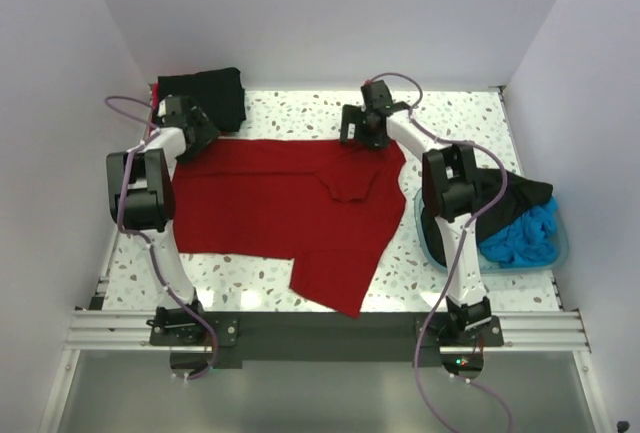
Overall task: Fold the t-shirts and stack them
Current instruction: Fold the tshirt
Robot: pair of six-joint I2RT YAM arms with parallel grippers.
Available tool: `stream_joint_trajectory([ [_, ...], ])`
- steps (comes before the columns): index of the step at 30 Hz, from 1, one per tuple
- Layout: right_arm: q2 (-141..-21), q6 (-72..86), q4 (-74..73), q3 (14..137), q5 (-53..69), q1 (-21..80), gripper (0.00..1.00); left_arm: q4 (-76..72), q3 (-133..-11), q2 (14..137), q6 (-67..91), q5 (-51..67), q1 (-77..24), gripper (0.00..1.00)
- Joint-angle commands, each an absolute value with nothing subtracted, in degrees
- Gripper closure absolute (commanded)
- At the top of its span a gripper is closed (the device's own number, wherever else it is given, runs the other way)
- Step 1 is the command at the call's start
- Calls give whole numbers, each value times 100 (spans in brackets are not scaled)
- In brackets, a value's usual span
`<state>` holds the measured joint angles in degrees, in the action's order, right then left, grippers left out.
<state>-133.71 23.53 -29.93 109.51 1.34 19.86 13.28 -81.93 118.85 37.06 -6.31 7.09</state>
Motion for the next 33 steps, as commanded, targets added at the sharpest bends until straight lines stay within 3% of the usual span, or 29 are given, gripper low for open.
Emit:
stream_joint_trajectory([
  [1, -14123, 2118, -3454, 11424, 210, 1706, 1, 1723, -8191, 12533, 3929, -343, 765, 0],
  [5, -14493, 2022, -3524, 12232, 360, 1503, 1, 1714, -8384, 12717, 3999, -229, 765, 0],
  [9, -14459, 1864, -3437, 12296, 474, 1476, 2, 1854, -8446, 12657, 4095, -228, 756, 0],
  [16, -13949, 1451, -3752, 12498, 624, 1485, 1, 2214, -8068, 11482, 4078, -404, 756, 0],
  [22, -12649, 1222, -3893, 12068, 633, 1731, 1, 2794, -8051, 10137, 3885, -939, 773, 0],
  [26, -11516, 1134, -3780, 10947, 264, 2021, 1, 3689, -7902, 9564, 4130, -1599, 835, 0],
  [33, -9178, 1739, -2972, 8080, -158, 2882, 1, 4061, -5727, 8141, 4666, -1968, 1010, 0],
])
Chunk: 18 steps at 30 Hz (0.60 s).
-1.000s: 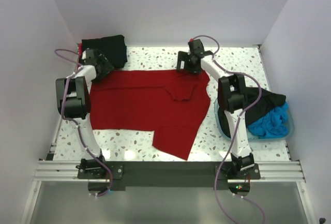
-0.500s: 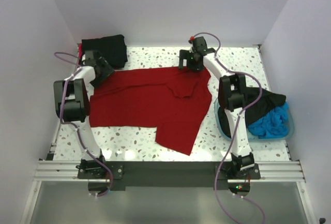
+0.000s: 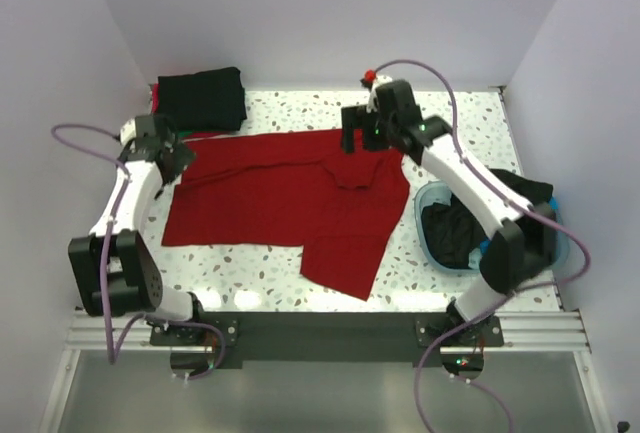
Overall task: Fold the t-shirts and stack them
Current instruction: Fold the tshirt
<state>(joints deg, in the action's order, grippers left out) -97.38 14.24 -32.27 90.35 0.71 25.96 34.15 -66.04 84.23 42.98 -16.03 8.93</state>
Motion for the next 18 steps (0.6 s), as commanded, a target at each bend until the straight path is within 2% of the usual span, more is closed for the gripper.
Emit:
stream_joint_trajectory([
  [1, -8706, 1923, -2849, 7433, -141, 3048, 1, 4026, -5443, 7747, 4780, -2117, 1133, 0],
  [7, -7569, 2408, -2505, 5952, -132, 3726, 1, 3367, -3754, 6724, 4571, -1505, 2073, 0],
  [14, -6795, 2882, -2479, 4940, -184, 4210, 1, 2813, -3621, 7101, 4535, -1327, 2153, 1],
  [18, -6470, 3050, -2645, 4694, -202, 4429, 1, 2768, -3639, 7505, 4640, -1371, 2197, 10],
])
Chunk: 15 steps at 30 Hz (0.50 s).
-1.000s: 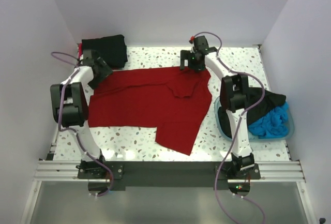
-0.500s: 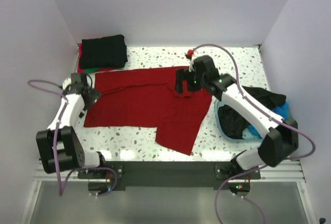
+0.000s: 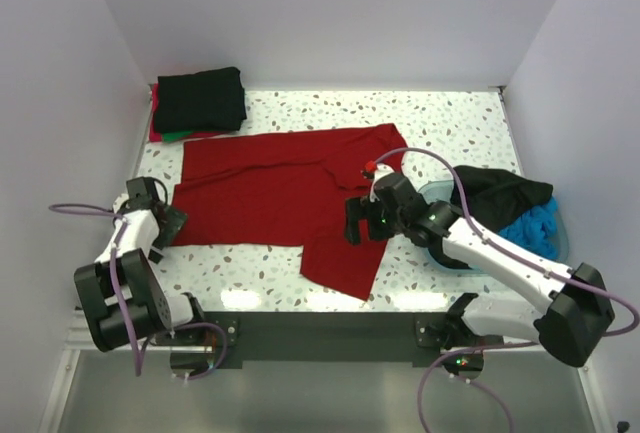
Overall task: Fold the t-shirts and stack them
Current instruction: Fold the tshirt
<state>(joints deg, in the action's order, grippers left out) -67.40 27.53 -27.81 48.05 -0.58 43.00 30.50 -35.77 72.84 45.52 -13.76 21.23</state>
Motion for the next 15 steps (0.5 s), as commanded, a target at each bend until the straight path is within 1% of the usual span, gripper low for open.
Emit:
stream_joint_trajectory([
  [1, -6417, 3119, -2680, 4624, -237, 4456, 1, 2786, -3621, 7549, 4728, -1449, 2206, 11],
  [7, -6100, 3322, -3049, 4544, -413, 4684, 1, 2523, -3366, 7848, 4860, -1564, 2206, 25],
  [10, -6056, 3340, -3295, 4535, -588, 4965, 1, 2409, -3392, 8103, 4817, -1521, 2215, 36],
  [12, -6030, 3410, -3558, 4544, -703, 5254, 1, 2321, -3393, 8252, 4773, -1451, 2215, 49],
  [13, -6021, 3506, -3620, 4527, -738, 5360, 1, 2207, -3375, 8288, 4712, -1346, 2206, 57],
  [14, -5994, 3559, -3682, 4500, -747, 5457, 1, 2154, -3349, 8323, 4676, -1284, 2206, 75],
  [15, -5985, 3603, -3770, 4474, -773, 5684, 1, 2092, -3340, 8358, 4632, -1214, 2206, 88],
])
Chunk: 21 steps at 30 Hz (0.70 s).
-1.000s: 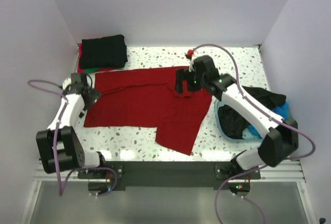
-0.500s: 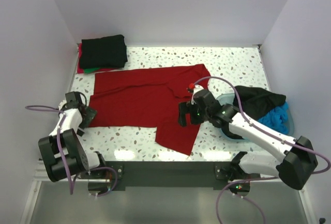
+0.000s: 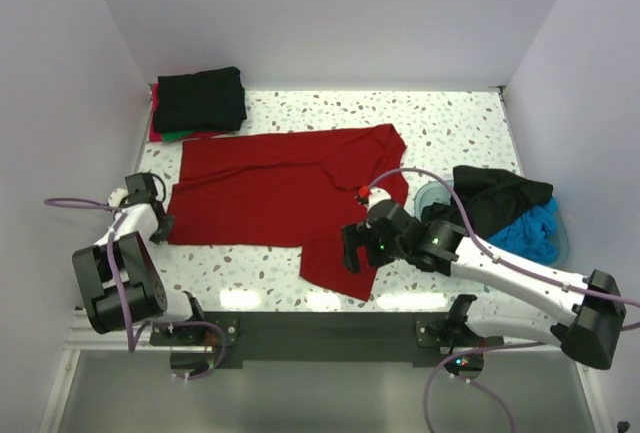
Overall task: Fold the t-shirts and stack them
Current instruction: Fold the tshirt
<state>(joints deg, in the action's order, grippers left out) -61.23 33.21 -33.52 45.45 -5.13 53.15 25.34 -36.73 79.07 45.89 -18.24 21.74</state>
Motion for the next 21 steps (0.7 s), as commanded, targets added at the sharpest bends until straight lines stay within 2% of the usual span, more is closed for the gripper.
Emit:
stream_joint_trajectory([
  [1, -5985, 3699, -3831, 4448, -817, 5817, 1, 2066, -3331, 8358, 4614, -1161, 2206, 100],
  [4, -6152, 3892, -4043, 4351, -1045, 6353, 1, 2100, -3261, 8253, 4579, -1151, 2206, 100],
  [12, -7653, 3999, -3657, 4535, -1441, 7312, 1, 2197, -3015, 7428, 4605, -1415, 2206, 100],
  [21, -8376, 4140, -3604, 4439, -1934, 7321, 16, 2233, -2839, 6970, 4588, -1283, 2215, 100],
])
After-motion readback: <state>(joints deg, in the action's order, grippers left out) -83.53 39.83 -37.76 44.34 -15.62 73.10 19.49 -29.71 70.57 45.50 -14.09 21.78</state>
